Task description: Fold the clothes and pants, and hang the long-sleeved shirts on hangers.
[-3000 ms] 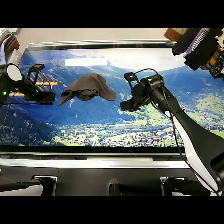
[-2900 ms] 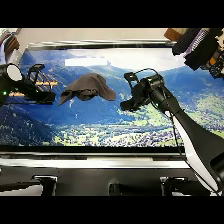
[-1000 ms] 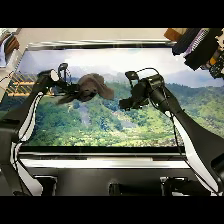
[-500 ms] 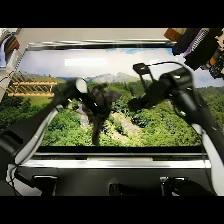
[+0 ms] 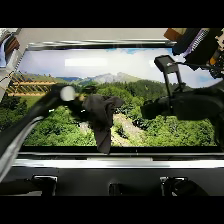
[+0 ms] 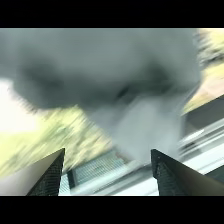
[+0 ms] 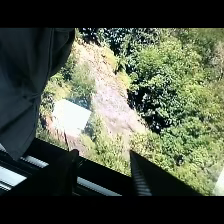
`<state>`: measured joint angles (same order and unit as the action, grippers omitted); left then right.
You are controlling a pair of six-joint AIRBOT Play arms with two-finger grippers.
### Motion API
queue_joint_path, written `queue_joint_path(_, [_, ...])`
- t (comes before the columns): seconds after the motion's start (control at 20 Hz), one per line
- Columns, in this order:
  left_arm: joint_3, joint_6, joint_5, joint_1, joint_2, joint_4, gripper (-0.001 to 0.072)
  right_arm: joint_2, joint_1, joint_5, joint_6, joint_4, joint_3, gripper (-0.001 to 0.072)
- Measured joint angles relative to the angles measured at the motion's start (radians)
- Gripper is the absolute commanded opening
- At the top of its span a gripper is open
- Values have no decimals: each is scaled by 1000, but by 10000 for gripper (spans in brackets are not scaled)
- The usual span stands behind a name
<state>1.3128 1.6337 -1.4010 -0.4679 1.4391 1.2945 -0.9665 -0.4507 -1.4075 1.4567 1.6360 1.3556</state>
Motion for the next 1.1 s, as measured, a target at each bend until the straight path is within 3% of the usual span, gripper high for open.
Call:
queue_joint_path(0.1, [-232, -3, 26, 63, -201, -40, 602, 31, 0, 0, 10, -4, -4, 393])
queue_joint_path(0.25, [-611, -12, 183, 109, -489, -262, 601, 68, 0, 13, 11, -3, -29, 393])
queue_joint_path(0.45, [-903, -25, 439, 87, -650, -484, 602, 88, 0, 32, -23, 26, -74, 393])
queue_joint_path(0.7, [-970, -110, 653, 47, -560, -635, 601, 94, 0, 38, -64, 63, -97, 393])
queue_joint_path(0.9, [-905, -234, 710, 21, -396, -760, 601, 94, 0, 39, -97, 78, -100, 393])
queue_joint_path(1.1, [-811, -294, 703, -24, -228, -821, 590, 94, 0, 46, -124, 85, -101, 392])
